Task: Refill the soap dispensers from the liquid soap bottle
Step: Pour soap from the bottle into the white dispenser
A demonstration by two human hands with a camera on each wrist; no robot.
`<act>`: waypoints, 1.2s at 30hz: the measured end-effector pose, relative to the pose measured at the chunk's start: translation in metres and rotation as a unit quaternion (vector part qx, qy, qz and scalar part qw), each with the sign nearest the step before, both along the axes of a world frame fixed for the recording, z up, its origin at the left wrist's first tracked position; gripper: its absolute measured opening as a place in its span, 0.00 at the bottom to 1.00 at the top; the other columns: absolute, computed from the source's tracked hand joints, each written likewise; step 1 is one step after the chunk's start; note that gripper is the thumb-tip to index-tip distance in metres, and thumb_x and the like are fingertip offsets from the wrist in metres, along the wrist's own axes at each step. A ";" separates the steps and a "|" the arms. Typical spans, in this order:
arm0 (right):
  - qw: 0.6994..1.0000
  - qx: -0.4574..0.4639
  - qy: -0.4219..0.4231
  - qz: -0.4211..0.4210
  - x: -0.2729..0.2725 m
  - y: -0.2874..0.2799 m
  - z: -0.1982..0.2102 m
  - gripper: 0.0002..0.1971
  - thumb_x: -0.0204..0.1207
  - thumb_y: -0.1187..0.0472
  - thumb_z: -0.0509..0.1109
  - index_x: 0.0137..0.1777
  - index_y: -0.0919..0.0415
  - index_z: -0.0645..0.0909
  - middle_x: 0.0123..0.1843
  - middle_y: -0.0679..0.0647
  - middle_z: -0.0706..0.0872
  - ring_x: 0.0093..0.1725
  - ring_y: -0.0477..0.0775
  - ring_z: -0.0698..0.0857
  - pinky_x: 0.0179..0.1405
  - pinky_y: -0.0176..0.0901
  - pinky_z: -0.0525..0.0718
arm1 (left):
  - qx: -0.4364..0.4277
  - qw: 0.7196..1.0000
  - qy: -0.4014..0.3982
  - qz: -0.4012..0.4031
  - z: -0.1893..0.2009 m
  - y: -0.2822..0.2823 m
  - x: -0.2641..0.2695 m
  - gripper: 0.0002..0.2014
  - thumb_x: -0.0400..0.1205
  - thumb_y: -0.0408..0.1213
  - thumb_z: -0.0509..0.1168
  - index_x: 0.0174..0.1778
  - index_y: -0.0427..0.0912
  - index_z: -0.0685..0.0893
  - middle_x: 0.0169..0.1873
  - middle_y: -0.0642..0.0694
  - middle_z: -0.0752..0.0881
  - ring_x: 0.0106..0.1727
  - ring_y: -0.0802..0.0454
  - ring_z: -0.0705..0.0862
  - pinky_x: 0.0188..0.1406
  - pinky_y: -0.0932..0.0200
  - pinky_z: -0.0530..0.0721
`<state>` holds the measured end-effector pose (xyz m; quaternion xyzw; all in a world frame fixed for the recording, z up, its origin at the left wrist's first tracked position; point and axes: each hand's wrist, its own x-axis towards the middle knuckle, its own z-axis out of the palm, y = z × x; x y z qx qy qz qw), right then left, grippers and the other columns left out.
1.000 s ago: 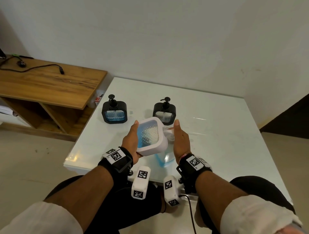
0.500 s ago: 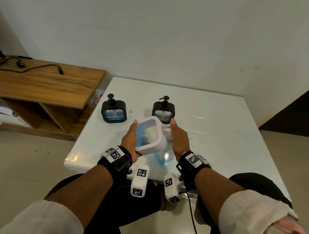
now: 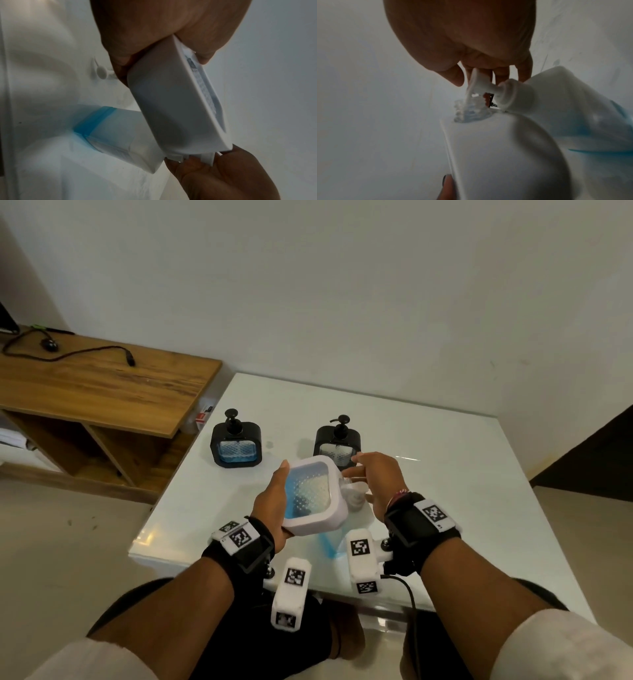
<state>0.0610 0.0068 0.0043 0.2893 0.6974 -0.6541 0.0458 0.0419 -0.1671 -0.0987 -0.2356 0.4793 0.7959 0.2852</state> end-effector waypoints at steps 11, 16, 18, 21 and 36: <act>0.988 0.108 -0.107 0.019 -0.038 -0.005 -0.009 0.19 0.86 0.63 0.59 0.74 0.71 0.71 0.70 0.66 0.80 0.68 0.65 0.81 0.70 0.51 0.78 | 0.014 1.000 -0.003 -0.011 -0.010 -0.001 -0.007 0.45 0.61 0.74 0.75 0.72 0.55 0.84 0.65 0.39 0.90 0.62 0.33 0.90 0.54 0.35 0.89; 0.991 0.095 -0.090 0.026 -0.044 -0.014 -0.005 0.24 0.89 0.51 0.50 0.74 0.67 0.72 0.70 0.67 0.80 0.62 0.65 0.82 0.62 0.51 0.82 | 0.031 1.000 0.001 -0.006 -0.015 -0.003 -0.009 0.34 0.76 0.70 0.68 0.75 0.55 0.82 0.66 0.40 0.89 0.65 0.35 0.89 0.54 0.39 0.89; 0.990 0.106 -0.086 0.036 -0.048 -0.014 -0.006 0.26 0.89 0.49 0.44 0.74 0.64 0.73 0.70 0.65 0.80 0.67 0.65 0.81 0.70 0.54 0.77 | 0.033 0.999 0.005 -0.011 -0.017 -0.003 -0.009 0.37 0.74 0.71 0.69 0.76 0.56 0.81 0.67 0.40 0.88 0.66 0.36 0.88 0.54 0.39 0.89; 0.983 0.141 -0.100 0.060 -0.046 -0.016 -0.004 0.29 0.88 0.44 0.45 0.71 0.64 0.76 0.68 0.63 0.82 0.67 0.63 0.81 0.73 0.52 0.73 | 0.039 0.999 0.004 -0.014 -0.019 -0.005 -0.010 0.36 0.76 0.71 0.69 0.77 0.56 0.80 0.68 0.40 0.88 0.67 0.36 0.87 0.55 0.38 0.90; 0.968 0.227 -0.071 0.082 -0.035 -0.016 -0.009 0.32 0.87 0.40 0.43 0.69 0.63 0.79 0.66 0.63 0.83 0.59 0.60 0.79 0.65 0.48 0.72 | 0.047 0.998 -0.022 -0.023 -0.023 -0.008 -0.009 0.54 0.54 0.72 0.82 0.78 0.60 0.78 0.70 0.41 0.86 0.69 0.34 0.86 0.58 0.32 0.87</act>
